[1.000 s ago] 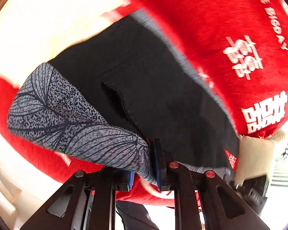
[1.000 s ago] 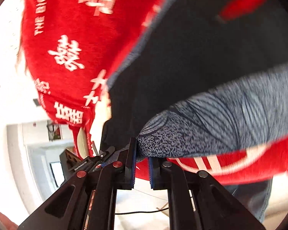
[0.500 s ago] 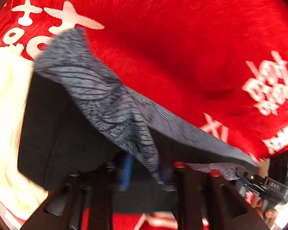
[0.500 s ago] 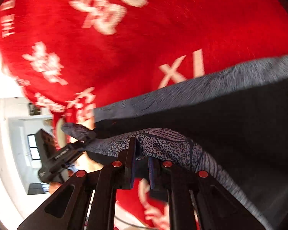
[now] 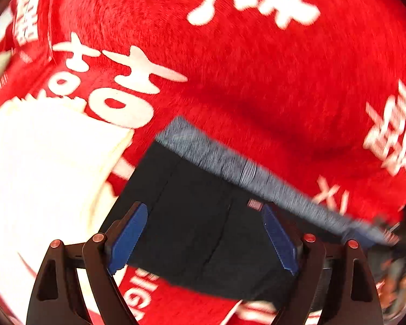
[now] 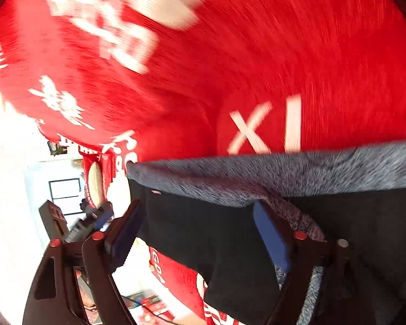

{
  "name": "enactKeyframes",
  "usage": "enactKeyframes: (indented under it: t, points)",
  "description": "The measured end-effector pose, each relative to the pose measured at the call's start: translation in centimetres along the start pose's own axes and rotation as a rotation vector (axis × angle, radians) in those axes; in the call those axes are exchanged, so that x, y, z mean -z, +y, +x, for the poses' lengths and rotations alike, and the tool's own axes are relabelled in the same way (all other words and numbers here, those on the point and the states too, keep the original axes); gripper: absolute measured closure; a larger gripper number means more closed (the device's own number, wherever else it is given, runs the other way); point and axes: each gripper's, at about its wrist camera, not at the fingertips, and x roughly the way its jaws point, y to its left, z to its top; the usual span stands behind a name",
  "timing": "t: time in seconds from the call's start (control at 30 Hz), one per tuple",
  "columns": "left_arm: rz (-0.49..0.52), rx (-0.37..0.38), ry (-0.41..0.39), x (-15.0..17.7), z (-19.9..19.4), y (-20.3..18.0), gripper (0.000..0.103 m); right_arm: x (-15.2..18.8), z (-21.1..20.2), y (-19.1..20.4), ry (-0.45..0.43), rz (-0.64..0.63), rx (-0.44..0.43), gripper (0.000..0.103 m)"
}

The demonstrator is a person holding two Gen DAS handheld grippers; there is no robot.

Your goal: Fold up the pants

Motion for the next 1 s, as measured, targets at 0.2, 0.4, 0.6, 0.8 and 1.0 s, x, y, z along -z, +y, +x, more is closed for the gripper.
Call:
enactKeyframes:
  t: [0.2, 0.4, 0.6, 0.8, 1.0]
  points:
    - [0.164, 0.045, 0.088, 5.8, 0.5, -6.0, 0.016, 4.2, -5.0, 0.6, -0.057, -0.061, 0.134, 0.017]
    - [0.31, 0.223, 0.223, 13.2, 1.3, -14.0, 0.016, 14.0, -12.4, -4.3, -0.142, 0.013, 0.343, 0.017]
    - [0.472, 0.371, 0.314, 19.9, 1.7, -21.4, 0.016, 26.6, -18.3, -10.7, -0.247, 0.238, 0.453, 0.017]
    - [0.542, 0.424, 0.362, 22.8, 1.8, -24.6, 0.016, 34.9, -21.0, -14.9, -0.352, 0.398, 0.514, 0.017]
    - [0.57, 0.421, 0.371, 24.0, 1.7, -25.8, 0.016, 37.7, -21.2, -17.3, -0.356, 0.405, 0.506, 0.033]
